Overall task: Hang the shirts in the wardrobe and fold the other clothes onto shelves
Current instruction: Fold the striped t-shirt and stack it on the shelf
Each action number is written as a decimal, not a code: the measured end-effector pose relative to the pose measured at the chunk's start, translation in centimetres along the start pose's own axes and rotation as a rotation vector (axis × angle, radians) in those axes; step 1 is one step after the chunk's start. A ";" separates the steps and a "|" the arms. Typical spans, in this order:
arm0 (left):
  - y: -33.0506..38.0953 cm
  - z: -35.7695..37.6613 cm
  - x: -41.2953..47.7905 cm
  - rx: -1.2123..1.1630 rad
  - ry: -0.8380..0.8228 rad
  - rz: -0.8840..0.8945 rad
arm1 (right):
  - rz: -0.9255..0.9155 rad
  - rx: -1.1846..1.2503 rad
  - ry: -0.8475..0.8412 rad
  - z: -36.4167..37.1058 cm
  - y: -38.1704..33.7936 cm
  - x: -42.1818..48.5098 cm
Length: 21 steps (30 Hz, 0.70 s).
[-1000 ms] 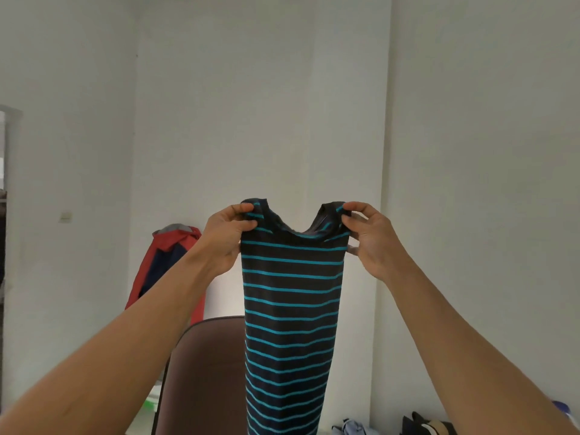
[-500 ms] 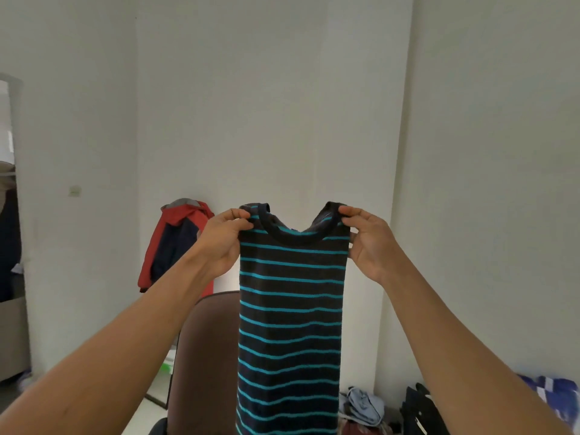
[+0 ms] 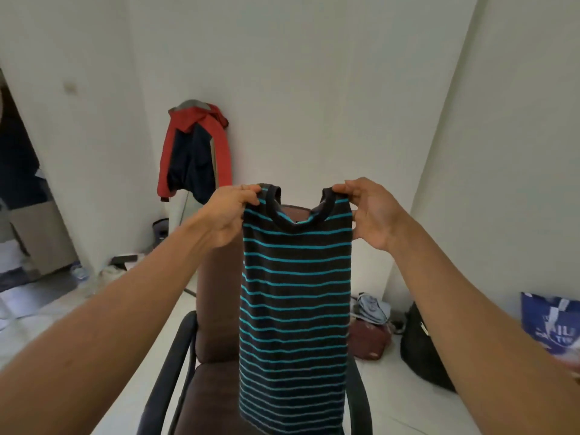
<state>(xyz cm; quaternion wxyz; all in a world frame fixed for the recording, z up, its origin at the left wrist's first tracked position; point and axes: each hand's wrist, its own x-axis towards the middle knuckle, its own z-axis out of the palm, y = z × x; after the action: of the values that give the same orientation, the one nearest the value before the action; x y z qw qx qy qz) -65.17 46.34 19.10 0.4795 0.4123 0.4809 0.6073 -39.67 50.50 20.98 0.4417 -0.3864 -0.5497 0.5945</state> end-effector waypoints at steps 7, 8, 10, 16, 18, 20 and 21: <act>-7.3 -1.8 3.9 0.011 -0.106 -0.144 | 0.198 0.197 0.061 2.4 8.3 4.8; -8.1 -2.0 4.3 0.009 -0.112 -0.154 | 0.200 0.223 0.071 2.6 9.4 5.5; -9.6 -2.2 4.6 -0.015 -0.104 -0.176 | 0.197 0.293 0.097 3.0 11.4 6.5; -14.8 -3.3 3.7 -0.082 -0.058 -0.245 | 0.199 0.435 0.123 3.3 17.7 5.5; -17.1 -3.8 2.2 -0.046 -0.043 -0.271 | 0.231 0.419 0.124 2.9 20.1 3.6; -19.7 -4.2 -0.2 0.001 -0.039 -0.304 | 0.283 0.382 0.139 2.5 22.8 0.9; -21.2 -4.3 -1.8 0.023 -0.024 -0.325 | 0.314 0.350 0.154 2.3 24.3 -0.7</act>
<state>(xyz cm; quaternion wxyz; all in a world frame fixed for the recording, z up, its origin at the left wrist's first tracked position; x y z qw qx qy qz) -65.02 45.44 -2.61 0.5725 0.3418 0.5425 0.5110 -44.10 48.96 -3.00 0.4447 -0.4289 -0.3360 0.7110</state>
